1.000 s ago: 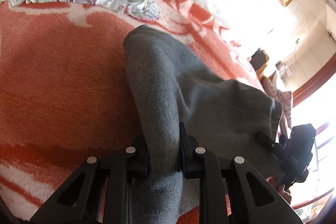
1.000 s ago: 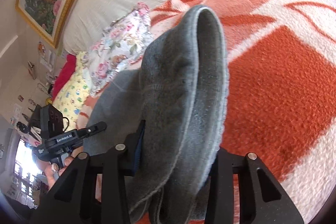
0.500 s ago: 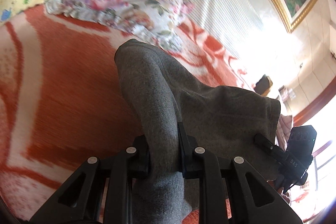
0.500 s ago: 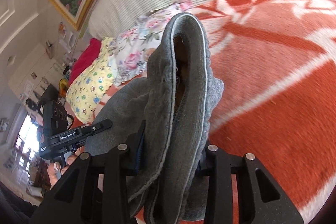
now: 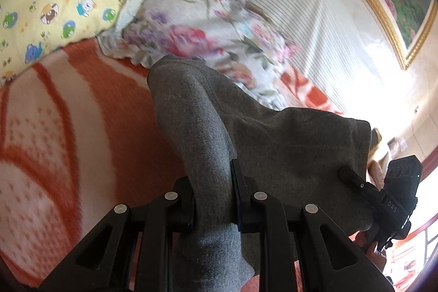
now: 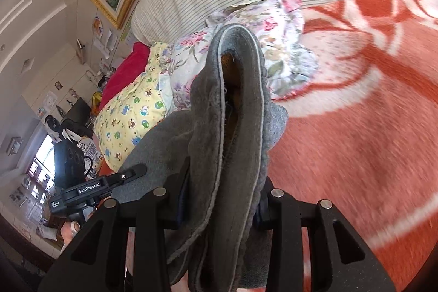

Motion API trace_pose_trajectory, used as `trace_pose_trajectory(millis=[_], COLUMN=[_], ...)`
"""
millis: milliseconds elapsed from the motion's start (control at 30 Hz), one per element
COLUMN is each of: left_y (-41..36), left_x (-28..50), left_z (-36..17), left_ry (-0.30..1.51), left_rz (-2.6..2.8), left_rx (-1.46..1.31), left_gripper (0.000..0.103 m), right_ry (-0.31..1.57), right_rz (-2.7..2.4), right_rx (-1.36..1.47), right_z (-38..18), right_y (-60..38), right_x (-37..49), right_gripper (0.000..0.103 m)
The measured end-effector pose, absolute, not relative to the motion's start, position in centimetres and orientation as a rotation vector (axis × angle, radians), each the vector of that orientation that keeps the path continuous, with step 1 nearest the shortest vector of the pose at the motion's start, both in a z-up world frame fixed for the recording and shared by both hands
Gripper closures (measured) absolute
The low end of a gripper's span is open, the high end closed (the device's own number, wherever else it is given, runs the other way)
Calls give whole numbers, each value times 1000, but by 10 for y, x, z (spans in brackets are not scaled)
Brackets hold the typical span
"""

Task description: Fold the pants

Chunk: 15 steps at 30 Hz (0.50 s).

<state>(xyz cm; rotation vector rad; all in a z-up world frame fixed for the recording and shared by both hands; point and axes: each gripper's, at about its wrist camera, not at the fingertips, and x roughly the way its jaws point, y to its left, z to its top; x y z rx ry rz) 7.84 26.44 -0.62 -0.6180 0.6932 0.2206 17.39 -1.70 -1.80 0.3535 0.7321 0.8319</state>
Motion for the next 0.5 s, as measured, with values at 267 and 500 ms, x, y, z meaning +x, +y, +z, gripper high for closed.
trace_pose_trajectory(millis=[267, 500], left_y=[294, 309], left_x=[88, 75], left_z=[-20, -47], left_ry=[709, 728], left_rz=[265, 279], left_rx=[-609, -673], left_gripper=[83, 83], right_ry=[782, 872], right_rz=[836, 769], right_rx=[330, 309], right_z=[-29, -58], right_y=[11, 8], right_x=[212, 230], right_gripper=[65, 61])
